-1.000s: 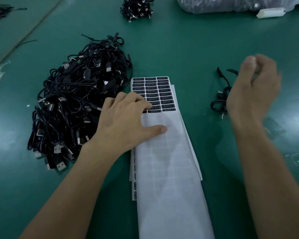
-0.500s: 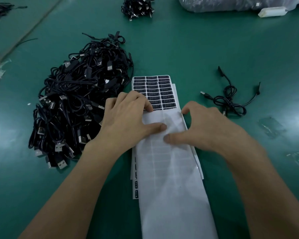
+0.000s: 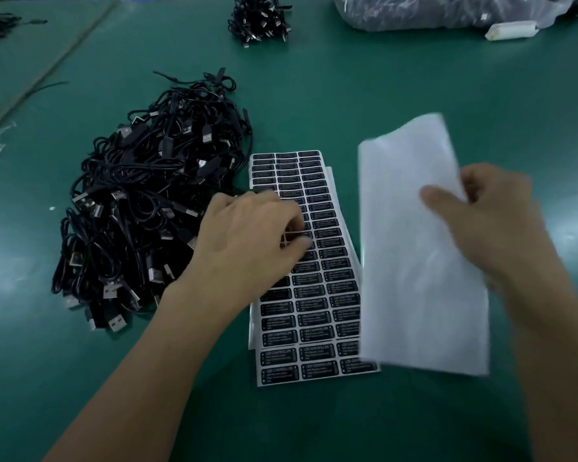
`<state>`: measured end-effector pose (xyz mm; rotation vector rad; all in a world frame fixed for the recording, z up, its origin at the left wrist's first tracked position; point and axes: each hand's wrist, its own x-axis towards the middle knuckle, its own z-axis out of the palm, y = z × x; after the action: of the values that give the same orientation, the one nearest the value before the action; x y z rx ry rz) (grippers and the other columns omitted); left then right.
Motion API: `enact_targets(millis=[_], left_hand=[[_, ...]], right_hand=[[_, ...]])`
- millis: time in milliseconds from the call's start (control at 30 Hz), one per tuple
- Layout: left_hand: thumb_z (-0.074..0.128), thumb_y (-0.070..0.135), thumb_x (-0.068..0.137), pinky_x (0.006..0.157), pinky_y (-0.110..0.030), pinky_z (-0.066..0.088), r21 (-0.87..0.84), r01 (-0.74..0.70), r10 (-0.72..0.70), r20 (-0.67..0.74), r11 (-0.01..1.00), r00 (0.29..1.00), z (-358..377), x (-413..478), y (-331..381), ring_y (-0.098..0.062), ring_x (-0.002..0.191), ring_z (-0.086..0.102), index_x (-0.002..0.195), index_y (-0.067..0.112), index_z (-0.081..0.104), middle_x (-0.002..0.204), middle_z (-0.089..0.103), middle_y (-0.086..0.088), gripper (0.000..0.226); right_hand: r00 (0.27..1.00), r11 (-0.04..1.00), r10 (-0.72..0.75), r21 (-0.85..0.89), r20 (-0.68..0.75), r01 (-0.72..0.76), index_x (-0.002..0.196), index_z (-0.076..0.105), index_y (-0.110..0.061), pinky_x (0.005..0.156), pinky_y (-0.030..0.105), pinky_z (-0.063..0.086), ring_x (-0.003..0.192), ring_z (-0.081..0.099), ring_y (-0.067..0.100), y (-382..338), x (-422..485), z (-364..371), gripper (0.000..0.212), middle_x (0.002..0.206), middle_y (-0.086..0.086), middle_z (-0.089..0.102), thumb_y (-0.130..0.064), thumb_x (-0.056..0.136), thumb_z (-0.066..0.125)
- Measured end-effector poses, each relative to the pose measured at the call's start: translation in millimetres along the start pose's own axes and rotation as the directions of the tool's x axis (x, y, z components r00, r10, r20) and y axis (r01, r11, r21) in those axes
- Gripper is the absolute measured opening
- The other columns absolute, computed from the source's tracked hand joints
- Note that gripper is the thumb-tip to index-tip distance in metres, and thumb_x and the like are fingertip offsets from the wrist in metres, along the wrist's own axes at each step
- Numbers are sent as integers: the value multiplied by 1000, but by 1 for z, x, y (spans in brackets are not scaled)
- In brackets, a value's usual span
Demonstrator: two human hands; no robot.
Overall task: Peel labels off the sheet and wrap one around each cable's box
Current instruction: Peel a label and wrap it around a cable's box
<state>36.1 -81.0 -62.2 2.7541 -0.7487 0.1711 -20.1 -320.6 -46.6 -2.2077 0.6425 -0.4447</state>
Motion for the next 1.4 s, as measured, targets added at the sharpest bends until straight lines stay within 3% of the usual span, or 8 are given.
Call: enact_targets(millis=[133, 233, 433, 667, 900, 1033, 1200, 1400], left_hand=[[58, 71, 81, 83, -32, 36, -30, -123, 123, 5, 992, 992, -21, -9, 21, -9, 99, 51, 93, 37, 69, 101, 57, 18, 37], [41, 82, 75, 69, -31, 35, 25, -153, 148, 136, 988, 980, -27, -21, 36, -9, 92, 58, 101, 40, 64, 100, 57, 18, 54], [52, 39, 87, 71, -32, 32, 85, -300, 258, 328, 950, 909, -11, -20, 49, -16, 102, 45, 137, 45, 39, 132, 44, 10, 52], [54, 45, 77, 56, -29, 27, 144, -422, 318, 458, 895, 830, -7, 1, 43, -19, 95, 37, 132, 51, 26, 151, 23, 7, 62], [52, 37, 74, 63, -34, 48, 85, -489, 408, 440, 868, 800, 0, -1, 41, -19, 95, 44, 119, 36, 45, 135, 37, 13, 46], [50, 32, 72, 50, -27, 33, 33, -547, 501, 359, 836, 787, 2, -2, 38, -15, 84, 40, 91, 33, 30, 101, 38, 13, 27], [28, 39, 77, 54, -31, 34, 33, -573, 551, 234, 819, 801, 15, -7, 35, -17, 79, 41, 93, 22, 53, 99, 51, 6, 35], [34, 35, 81, 52, -30, 33, -59, -568, 571, 94, 821, 816, 23, -5, 33, -16, 77, 38, 78, 18, 50, 95, 53, 2, 24]], right_hand=[[987, 962, 92, 266, -128, -55, 82, 61, -23, 71, 33, 56, 77, 69, 18, 11, 15, -10, 17, 86, -8, 70, -39, 84, 68], [975, 932, 166, 348, -150, -105, 83, 60, -23, 70, 33, 56, 76, 67, 19, 19, 19, -2, 13, 87, -5, 70, -33, 86, 68], [926, 829, 322, 531, -196, -176, 98, 64, -14, 62, 28, 51, 63, 63, 15, 32, 23, 3, 20, 80, 0, 68, -27, 83, 67], [929, 800, 323, 576, -179, -167, 92, 63, -16, 54, 24, 51, 54, 62, 8, 40, 25, 1, 14, 74, -4, 67, -26, 83, 67], [950, 835, 262, 534, -172, -133, 84, 60, -24, 55, 24, 51, 54, 60, 7, 37, 22, 1, 7, 74, -5, 67, -27, 85, 66], [960, 840, 237, 528, -146, -127, 85, 60, -26, 60, 28, 54, 60, 64, 10, 36, 19, 1, 7, 78, -5, 69, -27, 87, 67], [969, 852, 209, 512, -133, -113, 85, 60, -28, 60, 28, 52, 58, 64, 9, 35, 17, 1, 7, 74, -8, 69, -30, 87, 67], [975, 864, 193, 490, -111, -116, 85, 62, -27, 63, 32, 56, 62, 67, 13, 36, 17, 0, 7, 71, -10, 71, -32, 85, 68]])
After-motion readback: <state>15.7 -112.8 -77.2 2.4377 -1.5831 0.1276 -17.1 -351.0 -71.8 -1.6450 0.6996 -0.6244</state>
